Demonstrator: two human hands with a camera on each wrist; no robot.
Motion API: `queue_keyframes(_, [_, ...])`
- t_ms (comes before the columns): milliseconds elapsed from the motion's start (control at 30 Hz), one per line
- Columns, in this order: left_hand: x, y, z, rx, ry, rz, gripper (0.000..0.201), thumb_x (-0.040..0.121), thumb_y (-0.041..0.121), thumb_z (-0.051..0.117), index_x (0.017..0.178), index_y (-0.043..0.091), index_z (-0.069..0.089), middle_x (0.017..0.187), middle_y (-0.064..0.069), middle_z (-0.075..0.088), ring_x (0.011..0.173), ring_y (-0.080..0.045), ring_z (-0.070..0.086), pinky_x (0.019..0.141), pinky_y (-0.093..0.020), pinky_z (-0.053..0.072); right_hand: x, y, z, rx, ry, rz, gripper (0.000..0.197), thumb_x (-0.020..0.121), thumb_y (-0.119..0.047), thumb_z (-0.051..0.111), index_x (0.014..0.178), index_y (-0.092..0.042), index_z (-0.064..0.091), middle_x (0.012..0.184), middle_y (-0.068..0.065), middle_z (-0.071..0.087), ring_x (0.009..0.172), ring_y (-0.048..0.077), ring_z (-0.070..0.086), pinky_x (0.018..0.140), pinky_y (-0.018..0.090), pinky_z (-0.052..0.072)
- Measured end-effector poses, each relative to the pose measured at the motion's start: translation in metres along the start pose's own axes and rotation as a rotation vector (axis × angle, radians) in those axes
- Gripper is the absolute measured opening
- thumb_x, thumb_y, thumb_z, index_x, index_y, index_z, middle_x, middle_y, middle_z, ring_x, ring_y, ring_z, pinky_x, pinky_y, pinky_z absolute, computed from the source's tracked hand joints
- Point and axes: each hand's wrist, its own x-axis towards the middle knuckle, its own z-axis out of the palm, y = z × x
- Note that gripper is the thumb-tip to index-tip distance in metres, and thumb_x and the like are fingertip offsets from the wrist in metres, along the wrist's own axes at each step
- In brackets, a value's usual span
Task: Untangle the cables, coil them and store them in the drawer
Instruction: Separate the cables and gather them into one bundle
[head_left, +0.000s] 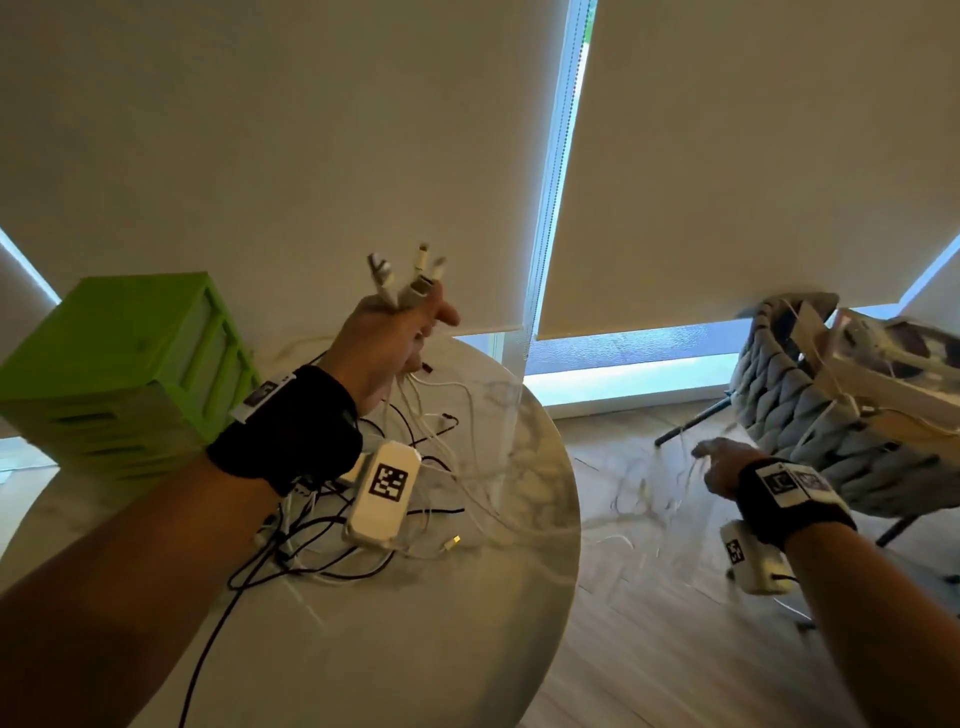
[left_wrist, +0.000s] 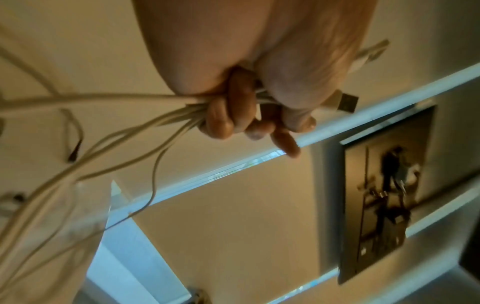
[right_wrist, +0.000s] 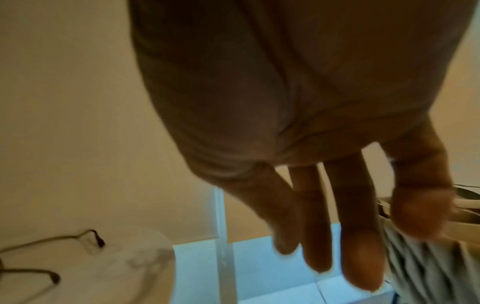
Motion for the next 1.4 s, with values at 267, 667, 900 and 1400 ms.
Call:
queue_keyframes(267, [-0.028, -0.038, -0.002, -0.34, -0.063, -0.257, 0.042, 0.081, 0.041, 0.062, 0.056, 0.023, 0.033, 0.047, 0.007, 0.019, 0.04, -0.008, 0.014, 0.051, -0.029, 0.012, -0.104, -0.181, -0.061, 0.913, 0.046, -0.688, 0.023, 0.098, -0.03, 0.05, 0.115, -0.019, 0.061, 0.092, 0.004, 0.062, 0.079, 0.014, 0.059, 0.067, 0.018, 0.046])
queue_keyframes(667, [-0.08, -0.065, -0.098, -0.076, 0.039, -0.376, 0.037, 0.099, -0.005, 0.028, 0.07, 0.007, 0.047, 0.051, -0.008, 0.054, 0.052, -0.02, 0.05, 0.045, -0.023, 0.044, -0.207, -0.368, -0.032, 0.262, -0.015, -1.253, 0.019, 0.092, -0.013, 0.049, 0.101, -0.013, 0.066, 0.096, -0.002, 0.063, 0.088, 0.014, 0.057, 0.075, 0.026, 0.044])
queue_keyframes(900, [-0.09, -0.083, -0.14, -0.156, 0.128, -0.427, 0.031, 0.095, -0.013, 0.034, 0.082, 0.01, 0.049, 0.061, -0.008, 0.059, 0.05, -0.015, 0.057, 0.047, -0.025, 0.048, -0.209, -0.401, 0.002, 0.156, 0.048, -1.26, 0.02, 0.101, -0.02, 0.035, 0.089, -0.009, 0.047, 0.092, 0.008, 0.054, 0.079, 0.026, 0.052, 0.077, 0.046, 0.046])
queue_keyframes(1400, [-0.094, -0.105, -0.195, -0.314, 0.075, -0.507, 0.042, 0.101, 0.037, 0.038, 0.07, 0.01, 0.049, 0.042, 0.008, 0.022, 0.036, -0.007, 0.02, 0.04, -0.021, 0.022, -0.123, -0.337, 0.064, 0.178, -0.493, -0.654, 0.029, 0.101, -0.032, 0.041, 0.086, -0.016, 0.06, 0.079, 0.003, 0.061, 0.071, 0.019, 0.06, 0.059, 0.028, 0.048])
